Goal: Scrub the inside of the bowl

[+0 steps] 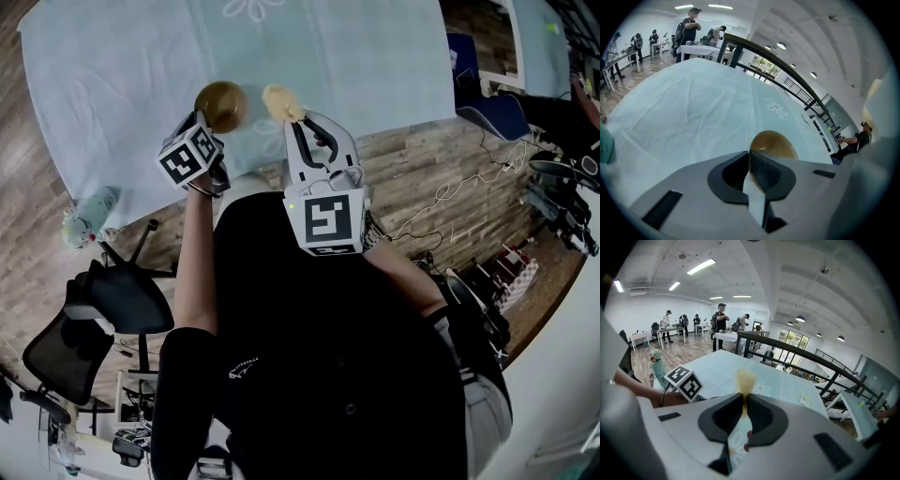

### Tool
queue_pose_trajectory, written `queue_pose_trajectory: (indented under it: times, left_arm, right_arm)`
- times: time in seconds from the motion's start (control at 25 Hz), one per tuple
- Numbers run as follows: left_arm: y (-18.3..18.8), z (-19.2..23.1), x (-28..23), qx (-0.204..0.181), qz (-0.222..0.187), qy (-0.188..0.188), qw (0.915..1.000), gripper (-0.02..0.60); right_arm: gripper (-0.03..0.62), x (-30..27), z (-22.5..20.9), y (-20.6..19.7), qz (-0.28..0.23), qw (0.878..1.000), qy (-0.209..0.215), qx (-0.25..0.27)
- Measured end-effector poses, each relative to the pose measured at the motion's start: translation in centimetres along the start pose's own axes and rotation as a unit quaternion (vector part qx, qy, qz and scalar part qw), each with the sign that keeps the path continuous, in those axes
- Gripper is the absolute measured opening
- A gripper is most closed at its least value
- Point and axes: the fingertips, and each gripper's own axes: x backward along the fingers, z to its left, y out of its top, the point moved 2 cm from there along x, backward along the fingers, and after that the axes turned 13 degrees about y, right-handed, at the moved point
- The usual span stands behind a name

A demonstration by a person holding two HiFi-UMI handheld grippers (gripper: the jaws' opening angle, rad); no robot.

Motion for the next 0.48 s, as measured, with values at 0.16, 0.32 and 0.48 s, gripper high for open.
queue_pose_trajectory:
  times: [0.16, 0.32, 0.48]
  left_arm:
    - [0.0, -0.1, 0.2, -0.014, -0.011, 0.000, 0.9998, 0.059]
    - [0.0, 0.2, 0.7, -0.015, -0.021, -0.003, 0.9997, 0.170]
    - [0.1, 0.8, 2.6, -0.027, -0.035, -0.003, 0.9990, 0.183]
  right_arm:
    - [0.037, 0.1, 0.6, 0.1, 0.001, 1.000, 0.003, 0.005]
    - [0.037, -0.1, 1.2, 0.4, -0.003, 1.000, 0.005, 0.010]
    - [0.037, 0.2, 2.0, 0.6, -0.010, 1.000, 0.012, 0.011]
